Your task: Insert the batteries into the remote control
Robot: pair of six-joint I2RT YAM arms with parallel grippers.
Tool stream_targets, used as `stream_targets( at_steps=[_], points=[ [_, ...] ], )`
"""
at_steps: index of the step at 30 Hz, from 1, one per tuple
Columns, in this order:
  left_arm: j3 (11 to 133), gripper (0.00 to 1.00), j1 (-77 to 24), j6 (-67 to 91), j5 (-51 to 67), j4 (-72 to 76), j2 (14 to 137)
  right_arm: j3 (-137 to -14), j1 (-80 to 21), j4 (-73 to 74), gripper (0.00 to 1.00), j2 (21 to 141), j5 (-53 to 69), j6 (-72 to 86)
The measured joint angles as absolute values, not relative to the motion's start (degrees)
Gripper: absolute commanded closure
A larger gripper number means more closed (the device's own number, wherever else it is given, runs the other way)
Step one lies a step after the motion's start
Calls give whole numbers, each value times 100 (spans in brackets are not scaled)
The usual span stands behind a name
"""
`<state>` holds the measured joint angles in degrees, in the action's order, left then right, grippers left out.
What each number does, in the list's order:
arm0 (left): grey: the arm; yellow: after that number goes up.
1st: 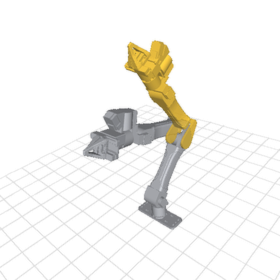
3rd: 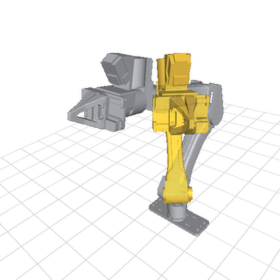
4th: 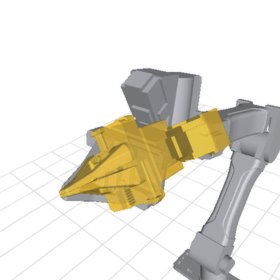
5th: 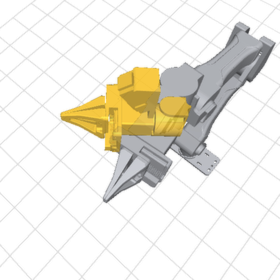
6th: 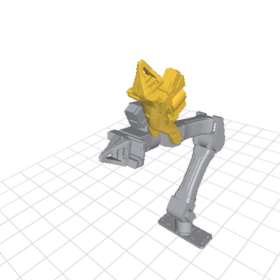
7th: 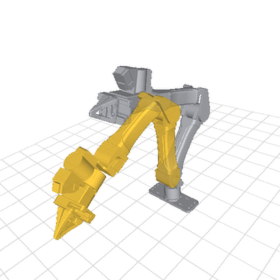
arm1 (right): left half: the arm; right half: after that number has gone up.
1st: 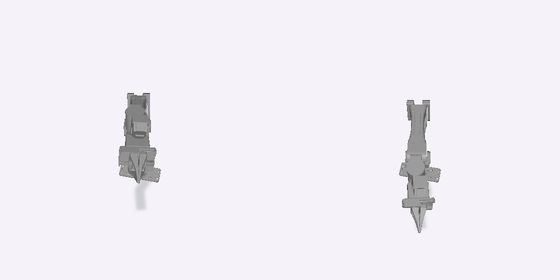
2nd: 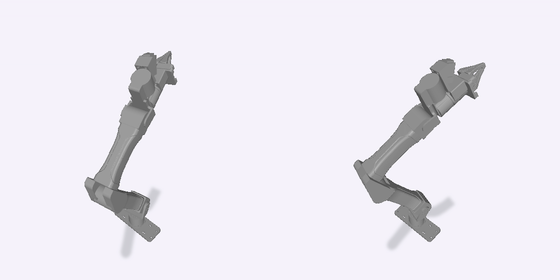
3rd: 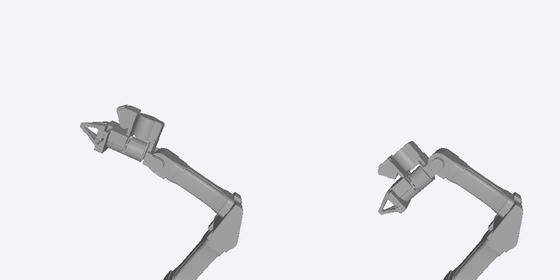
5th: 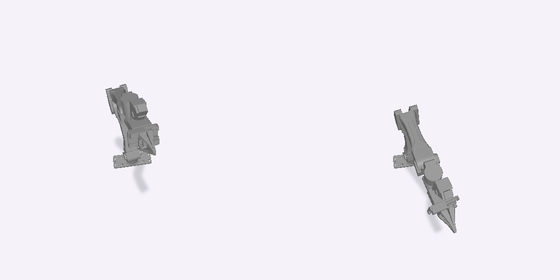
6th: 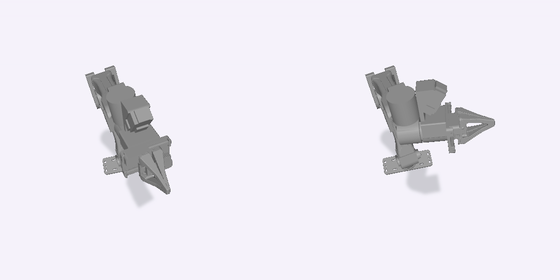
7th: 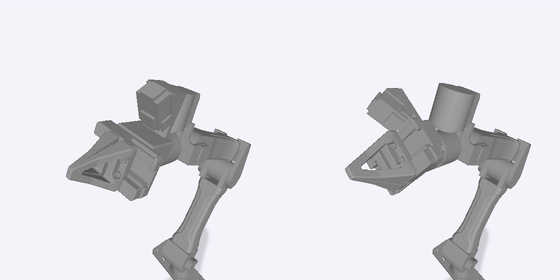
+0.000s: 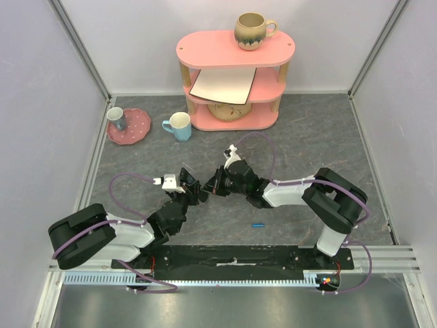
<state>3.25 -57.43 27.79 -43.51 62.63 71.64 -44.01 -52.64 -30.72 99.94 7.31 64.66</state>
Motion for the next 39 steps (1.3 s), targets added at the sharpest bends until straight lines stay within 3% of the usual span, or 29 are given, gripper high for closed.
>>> stream_targets(
  at_steps=[29, 39],
  points=[
    [325, 98, -5725, 2687, -4410, 6088, 7011, -4740, -5264, -2320, 100, 10016, 727, 6195],
    [325, 98, -5763, 2683, -4276, 6055, 6978, -4281, -5247, -1651, 100, 9974, 615, 6029]
  ],
)
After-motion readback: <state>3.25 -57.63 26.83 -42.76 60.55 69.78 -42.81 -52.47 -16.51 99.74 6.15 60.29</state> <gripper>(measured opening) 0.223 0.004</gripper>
